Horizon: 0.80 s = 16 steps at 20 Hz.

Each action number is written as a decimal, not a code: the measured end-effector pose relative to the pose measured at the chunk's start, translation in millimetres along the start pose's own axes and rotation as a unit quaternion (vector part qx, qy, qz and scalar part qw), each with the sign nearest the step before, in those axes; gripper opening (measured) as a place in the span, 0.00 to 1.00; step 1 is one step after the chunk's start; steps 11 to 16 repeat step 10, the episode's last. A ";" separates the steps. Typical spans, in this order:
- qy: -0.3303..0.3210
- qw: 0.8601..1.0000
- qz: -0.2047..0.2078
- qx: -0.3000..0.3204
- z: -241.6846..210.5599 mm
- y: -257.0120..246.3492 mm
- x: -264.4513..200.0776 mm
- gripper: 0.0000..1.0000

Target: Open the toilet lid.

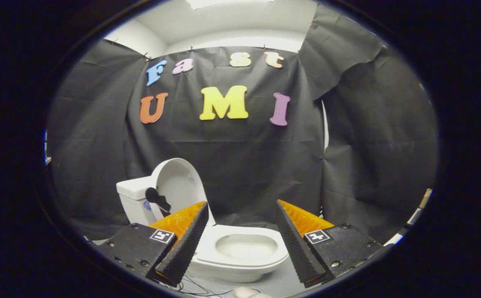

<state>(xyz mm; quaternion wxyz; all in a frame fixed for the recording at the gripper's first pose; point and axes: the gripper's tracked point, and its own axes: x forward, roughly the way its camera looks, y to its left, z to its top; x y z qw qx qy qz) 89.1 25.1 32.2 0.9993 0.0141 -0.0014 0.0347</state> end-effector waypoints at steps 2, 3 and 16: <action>0.007 1.000 -0.018 0.005 -14.0 -25.5 -10.2 0.99; 0.012 1.000 -0.026 0.007 -19.8 -35.8 -15.6 0.99; 0.036 0.997 -0.056 0.035 -66.8 -80.2 -35.1 0.99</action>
